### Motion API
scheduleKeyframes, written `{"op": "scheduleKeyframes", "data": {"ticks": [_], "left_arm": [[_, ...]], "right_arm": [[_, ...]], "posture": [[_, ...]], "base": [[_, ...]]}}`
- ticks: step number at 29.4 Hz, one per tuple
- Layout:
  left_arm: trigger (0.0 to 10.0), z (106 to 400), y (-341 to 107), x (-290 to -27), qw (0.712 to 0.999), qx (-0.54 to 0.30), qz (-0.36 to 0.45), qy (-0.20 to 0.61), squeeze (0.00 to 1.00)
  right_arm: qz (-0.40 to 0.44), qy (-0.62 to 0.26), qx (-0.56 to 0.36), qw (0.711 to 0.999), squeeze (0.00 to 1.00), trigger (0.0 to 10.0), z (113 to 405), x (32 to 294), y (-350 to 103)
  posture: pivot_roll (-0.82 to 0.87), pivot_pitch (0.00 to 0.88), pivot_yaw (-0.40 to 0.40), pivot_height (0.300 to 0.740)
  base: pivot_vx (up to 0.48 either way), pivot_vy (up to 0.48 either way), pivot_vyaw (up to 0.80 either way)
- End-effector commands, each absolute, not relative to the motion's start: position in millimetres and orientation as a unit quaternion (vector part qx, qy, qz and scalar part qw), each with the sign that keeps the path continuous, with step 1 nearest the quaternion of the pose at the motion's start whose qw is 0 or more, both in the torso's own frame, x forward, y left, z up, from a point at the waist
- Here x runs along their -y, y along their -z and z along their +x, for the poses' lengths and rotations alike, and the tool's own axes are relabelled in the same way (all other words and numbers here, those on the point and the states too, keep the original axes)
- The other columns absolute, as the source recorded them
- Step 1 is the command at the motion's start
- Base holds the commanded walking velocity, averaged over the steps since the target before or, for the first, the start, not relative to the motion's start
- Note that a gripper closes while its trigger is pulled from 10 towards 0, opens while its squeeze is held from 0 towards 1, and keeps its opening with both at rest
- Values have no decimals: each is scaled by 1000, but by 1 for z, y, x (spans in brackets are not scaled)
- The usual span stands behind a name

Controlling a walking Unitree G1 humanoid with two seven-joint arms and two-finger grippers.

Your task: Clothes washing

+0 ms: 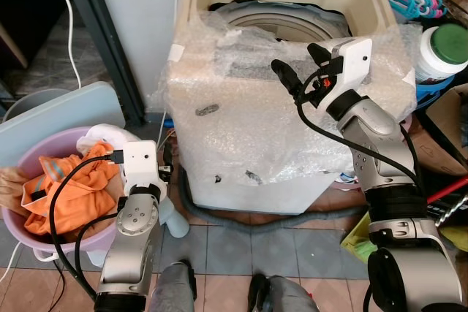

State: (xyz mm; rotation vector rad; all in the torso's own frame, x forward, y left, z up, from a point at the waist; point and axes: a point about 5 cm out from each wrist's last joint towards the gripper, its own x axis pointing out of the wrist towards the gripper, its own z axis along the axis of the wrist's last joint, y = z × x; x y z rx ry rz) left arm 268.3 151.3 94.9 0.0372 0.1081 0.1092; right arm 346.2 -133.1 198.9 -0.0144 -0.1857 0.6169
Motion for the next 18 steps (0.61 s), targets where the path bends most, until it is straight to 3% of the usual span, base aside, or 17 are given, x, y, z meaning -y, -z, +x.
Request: {"op": "scheduleKeyframes", "data": {"ticks": [1,5,7,13,18], "left_arm": [[10000,271,-101,-152,998,-36,26,-55,0],[10000,271,-106,-158,996,-21,35,-75,0],[10000,263,-97,-161,996,-37,33,-80,0],[10000,260,-88,-161,996,-55,24,-73,0],[10000,265,-88,-157,996,-58,24,-61,0]], "right_arm": [[-18,-294,86,952,0,10000,342,136,-193],[8,-240,61,969,0,10000,328,147,-172],[53,-156,25,986,0,10000,314,155,-142],[55,-84,26,995,0,10000,297,149,-121],[42,-80,18,996,0,10000,292,143,-113]], "posture": [[51,63,23,740],[62,62,10,740],[77,47,2,740],[57,51,44,740],[56,65,39,740]], "base": [[0,0,800],[0,0,800],[0,0,800],[0,0,800],[0,434,718]]}}
